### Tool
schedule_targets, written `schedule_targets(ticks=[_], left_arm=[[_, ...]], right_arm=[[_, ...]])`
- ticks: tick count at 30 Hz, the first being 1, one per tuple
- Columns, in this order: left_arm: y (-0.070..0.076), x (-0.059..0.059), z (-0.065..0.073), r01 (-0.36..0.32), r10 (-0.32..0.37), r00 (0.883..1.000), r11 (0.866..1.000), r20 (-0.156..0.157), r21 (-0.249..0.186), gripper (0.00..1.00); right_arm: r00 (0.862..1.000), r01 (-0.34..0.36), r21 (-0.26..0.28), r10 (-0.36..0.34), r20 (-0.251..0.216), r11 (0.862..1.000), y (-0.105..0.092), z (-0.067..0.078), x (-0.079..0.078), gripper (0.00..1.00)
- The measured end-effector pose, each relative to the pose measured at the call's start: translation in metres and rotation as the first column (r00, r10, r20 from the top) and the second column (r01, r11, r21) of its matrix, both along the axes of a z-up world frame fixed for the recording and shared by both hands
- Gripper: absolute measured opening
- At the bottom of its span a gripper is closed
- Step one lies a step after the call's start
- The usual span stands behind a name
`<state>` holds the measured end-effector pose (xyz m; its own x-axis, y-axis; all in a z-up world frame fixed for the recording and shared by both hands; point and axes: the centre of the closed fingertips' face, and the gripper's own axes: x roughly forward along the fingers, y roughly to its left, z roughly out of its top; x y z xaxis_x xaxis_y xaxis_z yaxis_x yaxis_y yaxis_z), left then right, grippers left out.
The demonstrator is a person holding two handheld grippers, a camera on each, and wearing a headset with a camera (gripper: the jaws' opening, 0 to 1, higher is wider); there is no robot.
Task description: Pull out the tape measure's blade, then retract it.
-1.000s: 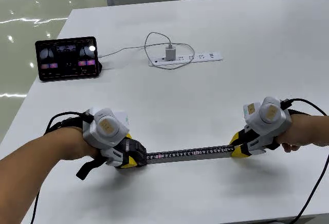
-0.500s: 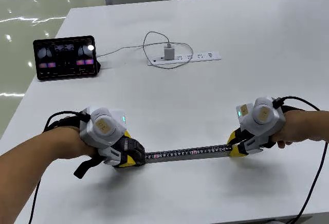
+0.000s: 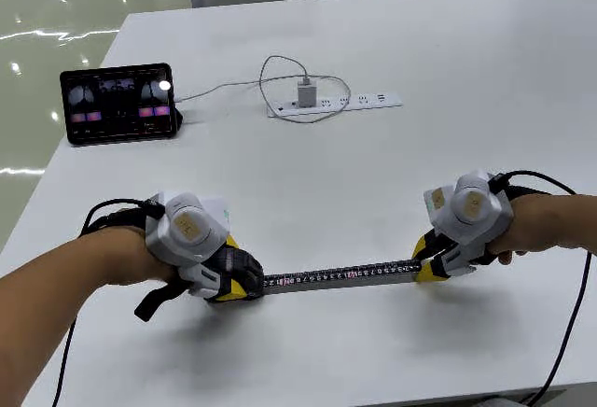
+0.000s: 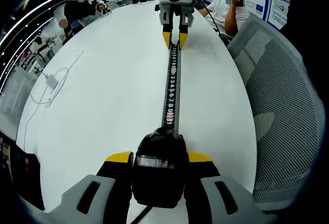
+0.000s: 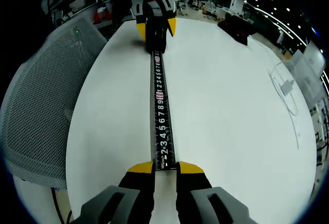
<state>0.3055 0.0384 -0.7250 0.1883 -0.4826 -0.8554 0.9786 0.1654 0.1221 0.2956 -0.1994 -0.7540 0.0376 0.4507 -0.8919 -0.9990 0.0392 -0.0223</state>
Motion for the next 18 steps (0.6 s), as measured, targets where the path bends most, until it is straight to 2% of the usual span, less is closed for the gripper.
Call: schedule_targets(ticks=[3,6,14,18], left_arm=[[0.0007,-0.0011,0.0007,0.002,-0.002,1.000,1.000,-0.004,0.006,0.34],[0.0005,-0.0009,0.0014,0.006,-0.006,1.000,1.000,0.000,0.006,0.34],[0.0027,-0.0011,0.0055,0.000,0.000,1.000,1.000,-0.009,0.004,0.35],[0.0049,0.0018,0.0069,-0.033,0.033,0.999,0.999,-0.004,-0.014,0.48]], right_arm=[[1.000,-0.018,-0.009,0.018,0.013,1.000,0.0001,0.0000,0.0007,0.12],[0.996,-0.080,-0.030,0.081,0.043,0.996,0.0019,0.0007,-0.0006,0.12],[0.993,-0.103,-0.067,0.107,0.055,0.992,0.0022,0.0014,-0.0002,0.13],[0.997,-0.048,-0.064,0.051,0.049,0.997,0.0010,0.0011,0.0011,0.14]])
